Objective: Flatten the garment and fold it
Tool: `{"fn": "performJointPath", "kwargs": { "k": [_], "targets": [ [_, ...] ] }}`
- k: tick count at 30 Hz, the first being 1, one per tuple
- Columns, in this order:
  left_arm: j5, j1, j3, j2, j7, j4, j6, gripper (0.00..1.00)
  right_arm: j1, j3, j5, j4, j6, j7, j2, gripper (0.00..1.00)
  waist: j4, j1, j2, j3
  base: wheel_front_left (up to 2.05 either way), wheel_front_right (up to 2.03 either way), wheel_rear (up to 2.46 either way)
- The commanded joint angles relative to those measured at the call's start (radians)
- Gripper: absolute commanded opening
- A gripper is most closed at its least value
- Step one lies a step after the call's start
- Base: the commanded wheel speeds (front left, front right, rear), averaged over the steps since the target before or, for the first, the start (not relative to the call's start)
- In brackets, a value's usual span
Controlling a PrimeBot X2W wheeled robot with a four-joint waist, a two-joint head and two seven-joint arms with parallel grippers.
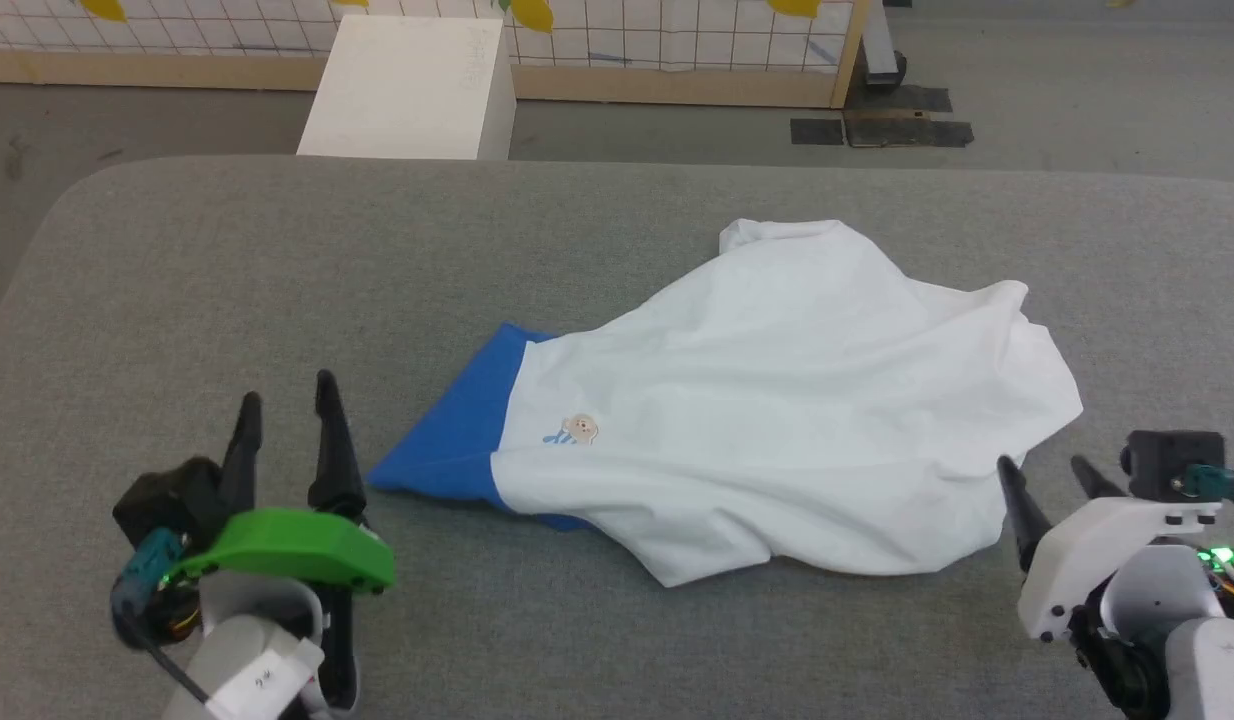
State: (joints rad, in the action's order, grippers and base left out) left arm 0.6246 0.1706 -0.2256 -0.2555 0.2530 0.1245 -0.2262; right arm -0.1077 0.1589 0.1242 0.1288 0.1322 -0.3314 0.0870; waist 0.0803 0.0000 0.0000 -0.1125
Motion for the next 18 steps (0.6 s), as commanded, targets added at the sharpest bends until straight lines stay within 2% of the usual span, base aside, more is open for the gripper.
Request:
{"fn": "performJointPath", "kwargs": {
  "k": [1,3,6,10,17,18],
  "targets": [
    [-0.051,-0.029,0.014,-0.004,0.007,-0.021,-0.014,1.0,0.008,-0.012,0.003,0.0,-0.002,-0.037,0.004,1.0,0.001,0.0,0.0,-0.001,0.0,0.0,0.0],
    [-0.139,-0.055,0.051,0.011,0.008,-0.08,-0.029,1.0,-0.002,-0.035,-0.01,0.011,-0.002,-0.103,0.013,1.0,0.003,0.0,0.0,-0.005,0.0,0.0,0.0],
    [-0.228,-0.102,0.083,0.05,0.008,-0.132,-0.023,1.0,-0.031,-0.063,-0.038,0.052,-0.002,-0.21,0.02,1.0,0.01,0.0,0.0,-0.012,0.0,0.0,0.0],
    [-0.265,-0.125,0.116,0.099,0.008,-0.138,0.014,1.0,-0.091,-0.088,-0.069,0.137,-0.002,-0.288,0.038,1.0,0.023,0.0,0.0,-0.029,0.0,0.0,0.0],
    [-0.306,-0.11,0.159,0.157,0.009,-0.14,0.07,1.0,-0.165,-0.138,-0.079,0.289,-0.002,-0.332,0.05,1.0,0.055,0.0,0.0,-0.065,0.0,0.0,0.0],
    [-0.309,-0.107,0.164,0.163,0.009,-0.138,0.077,1.0,-0.173,-0.137,-0.072,0.302,-0.002,-0.332,0.052,0.42,0.058,0.0,0.0,-0.069,0.0,0.0,0.0]
  ]
}}
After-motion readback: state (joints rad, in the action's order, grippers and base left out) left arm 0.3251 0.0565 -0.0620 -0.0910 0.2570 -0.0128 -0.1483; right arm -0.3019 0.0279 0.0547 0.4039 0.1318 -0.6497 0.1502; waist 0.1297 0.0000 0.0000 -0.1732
